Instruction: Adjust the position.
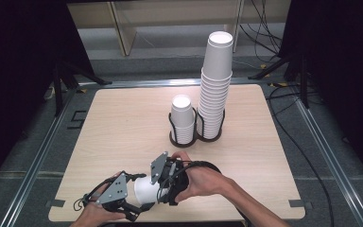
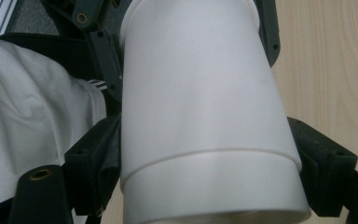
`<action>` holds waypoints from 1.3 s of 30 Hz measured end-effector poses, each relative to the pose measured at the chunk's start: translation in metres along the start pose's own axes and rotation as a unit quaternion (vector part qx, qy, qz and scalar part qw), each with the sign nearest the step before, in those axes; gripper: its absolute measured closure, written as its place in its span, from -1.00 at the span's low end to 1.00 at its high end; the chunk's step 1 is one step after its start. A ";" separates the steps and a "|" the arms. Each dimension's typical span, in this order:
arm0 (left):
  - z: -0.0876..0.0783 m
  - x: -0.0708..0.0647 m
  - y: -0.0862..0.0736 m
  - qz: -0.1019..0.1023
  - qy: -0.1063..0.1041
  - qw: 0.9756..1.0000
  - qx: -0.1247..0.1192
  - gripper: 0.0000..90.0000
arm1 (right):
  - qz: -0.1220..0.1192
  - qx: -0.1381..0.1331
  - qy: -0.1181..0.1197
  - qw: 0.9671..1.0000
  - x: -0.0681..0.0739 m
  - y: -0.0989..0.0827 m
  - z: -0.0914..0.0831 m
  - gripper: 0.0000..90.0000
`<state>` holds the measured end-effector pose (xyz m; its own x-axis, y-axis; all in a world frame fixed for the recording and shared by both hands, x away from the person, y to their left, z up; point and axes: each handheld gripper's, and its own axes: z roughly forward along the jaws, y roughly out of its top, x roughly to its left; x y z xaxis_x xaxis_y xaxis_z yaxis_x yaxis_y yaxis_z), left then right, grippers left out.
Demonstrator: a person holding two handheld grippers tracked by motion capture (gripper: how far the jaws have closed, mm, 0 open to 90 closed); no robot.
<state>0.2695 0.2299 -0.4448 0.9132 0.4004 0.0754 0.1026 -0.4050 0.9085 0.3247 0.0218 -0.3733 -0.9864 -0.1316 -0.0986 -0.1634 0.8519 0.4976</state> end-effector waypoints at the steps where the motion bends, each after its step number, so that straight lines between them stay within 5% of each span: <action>1: 0.000 0.000 0.000 0.001 -0.002 1.000 0.001 -0.75 | -0.002 0.001 0.006 1.000 0.000 0.000 0.000 -0.53; 11: -0.001 -0.002 -0.001 0.008 -0.007 1.000 -0.001 -0.75 | -0.012 0.004 0.011 1.000 0.001 -0.002 0.001 -0.49; 21: -0.001 0.002 -0.004 -0.010 -0.016 0.999 -0.039 -0.81 | -0.026 -0.022 0.002 0.999 0.000 -0.008 -0.004 -0.48; 29: -0.009 0.010 -0.004 -0.032 0.002 0.997 -0.074 -0.68 | 0.012 -0.060 -0.010 0.998 -0.002 -0.022 -0.022 -0.49; 32: -0.011 0.014 -0.004 -0.059 0.012 0.993 -0.103 -0.67 | 0.046 -0.112 -0.028 0.992 -0.007 -0.032 -0.031 -0.49; 35: -0.014 0.017 -0.003 -0.076 0.010 0.990 -0.118 -0.68 | 0.084 -0.166 -0.039 0.982 -0.010 -0.043 -0.040 -0.49; 39: -0.014 0.016 -0.002 -0.074 0.005 0.989 -0.126 -0.68 | 0.087 -0.200 -0.044 0.975 -0.009 -0.048 -0.040 -0.49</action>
<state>0.2784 0.2489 -0.4396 0.8913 0.4488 -0.0639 0.1326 -0.1234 0.9835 0.3408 -0.0381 -0.3618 -0.9973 0.0555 -0.0472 -0.0054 0.5897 0.8076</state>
